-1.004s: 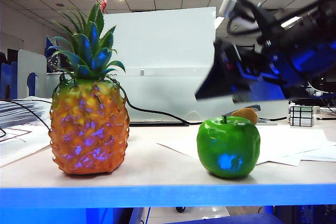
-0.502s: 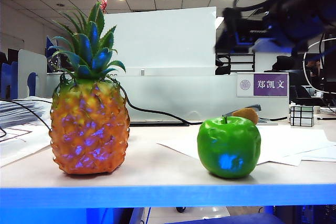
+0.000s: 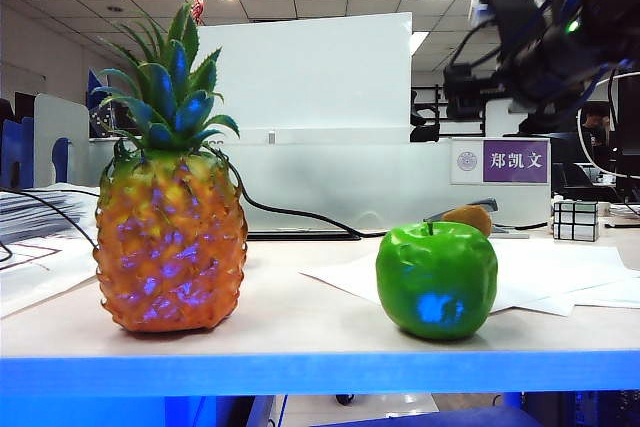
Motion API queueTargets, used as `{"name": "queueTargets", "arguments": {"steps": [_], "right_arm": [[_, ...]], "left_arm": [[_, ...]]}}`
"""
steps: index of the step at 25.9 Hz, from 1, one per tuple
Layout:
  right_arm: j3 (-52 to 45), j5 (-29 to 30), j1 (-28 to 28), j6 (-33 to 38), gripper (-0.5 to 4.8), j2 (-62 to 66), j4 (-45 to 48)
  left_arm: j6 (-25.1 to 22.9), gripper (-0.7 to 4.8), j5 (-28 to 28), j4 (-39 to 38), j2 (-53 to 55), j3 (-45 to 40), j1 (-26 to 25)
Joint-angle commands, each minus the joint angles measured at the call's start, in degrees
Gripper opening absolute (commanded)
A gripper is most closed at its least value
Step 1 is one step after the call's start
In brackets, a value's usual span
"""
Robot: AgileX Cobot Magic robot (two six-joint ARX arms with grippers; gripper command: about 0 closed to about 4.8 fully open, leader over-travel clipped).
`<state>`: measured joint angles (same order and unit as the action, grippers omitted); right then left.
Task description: Arrange all the fruits from large to small from left to right in a row.
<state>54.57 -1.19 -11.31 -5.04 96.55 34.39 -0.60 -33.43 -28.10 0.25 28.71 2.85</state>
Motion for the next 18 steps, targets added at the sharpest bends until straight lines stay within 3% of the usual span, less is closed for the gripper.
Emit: {"name": "queueTargets", "arguments": {"steps": [1, 18], "right_arm": [[7.21, 0.22, 1.46, -1.20, 4.79, 7.45, -0.28], [25.64, 0.63, 3.04, -1.16, 4.79, 27.30, -2.89]], "left_arm": [[-0.26, 2.74, 0.44, 0.39, -0.11, 0.09, 0.00], [-0.26, 2.74, 2.38, 0.74, -0.11, -0.31, 0.00]]}}
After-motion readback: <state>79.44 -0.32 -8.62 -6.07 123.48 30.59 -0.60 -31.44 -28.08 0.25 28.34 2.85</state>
